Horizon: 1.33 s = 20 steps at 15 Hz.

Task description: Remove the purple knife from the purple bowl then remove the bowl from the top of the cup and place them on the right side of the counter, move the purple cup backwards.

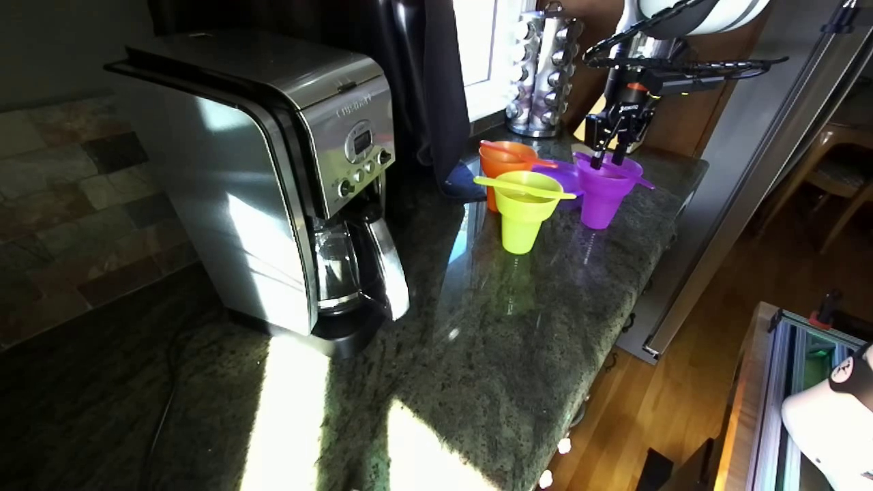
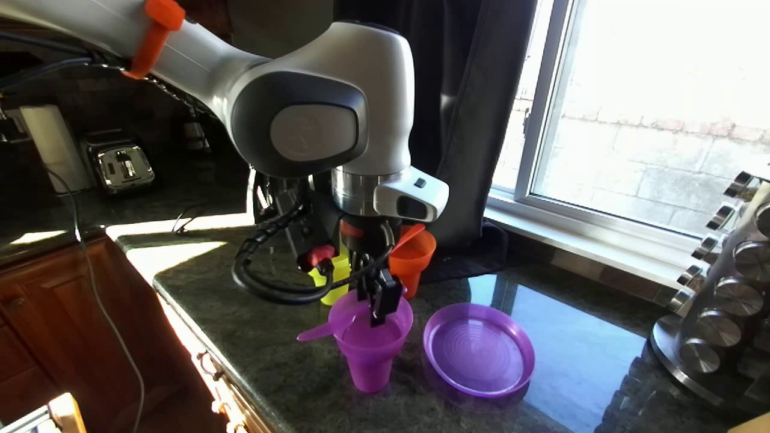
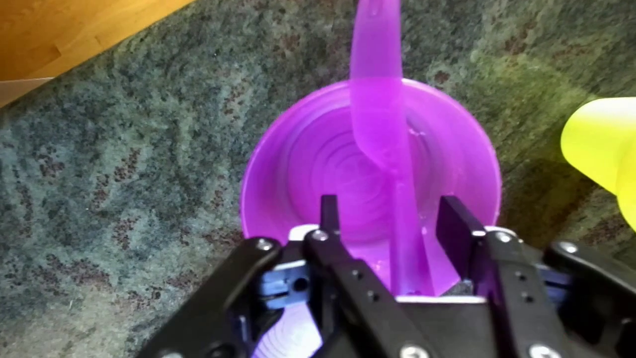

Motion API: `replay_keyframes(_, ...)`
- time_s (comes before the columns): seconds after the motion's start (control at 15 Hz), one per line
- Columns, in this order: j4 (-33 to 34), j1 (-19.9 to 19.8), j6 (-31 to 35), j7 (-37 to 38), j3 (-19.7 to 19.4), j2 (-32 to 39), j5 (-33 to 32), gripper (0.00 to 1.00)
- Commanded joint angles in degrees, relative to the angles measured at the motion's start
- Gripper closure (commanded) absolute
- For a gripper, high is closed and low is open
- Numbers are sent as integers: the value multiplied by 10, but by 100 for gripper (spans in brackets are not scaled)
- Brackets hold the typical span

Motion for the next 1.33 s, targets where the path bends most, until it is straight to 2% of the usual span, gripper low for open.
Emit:
replay_keyframes(0.0, 14, 3, 1, -8, -5, 19, -10, 76)
replay_keyframes(0.2, 19, 5, -1, -10, -4, 28, -8, 98)
replay_keyframes(0.27, 20, 6, -2, -12, -4, 28, -7, 100)
replay_keyframes(0.33, 22, 6, -3, -14, -4, 26, -6, 96)
replay_keyframes(0.73, 33, -2, -4, -32, -19, 4, 9, 95)
replay_keyframes(0.87, 40, -7, 3, -17, -26, -4, 16, 95)
replay_keyframes(0.93, 40, -1, -1, -18, -21, 10, 4, 82)
replay_keyframes(1.2, 47, -5, -1, -18, -27, 2, 5, 82)
replay_keyframes(1.27, 47, -5, -1, -18, -27, 2, 6, 95)
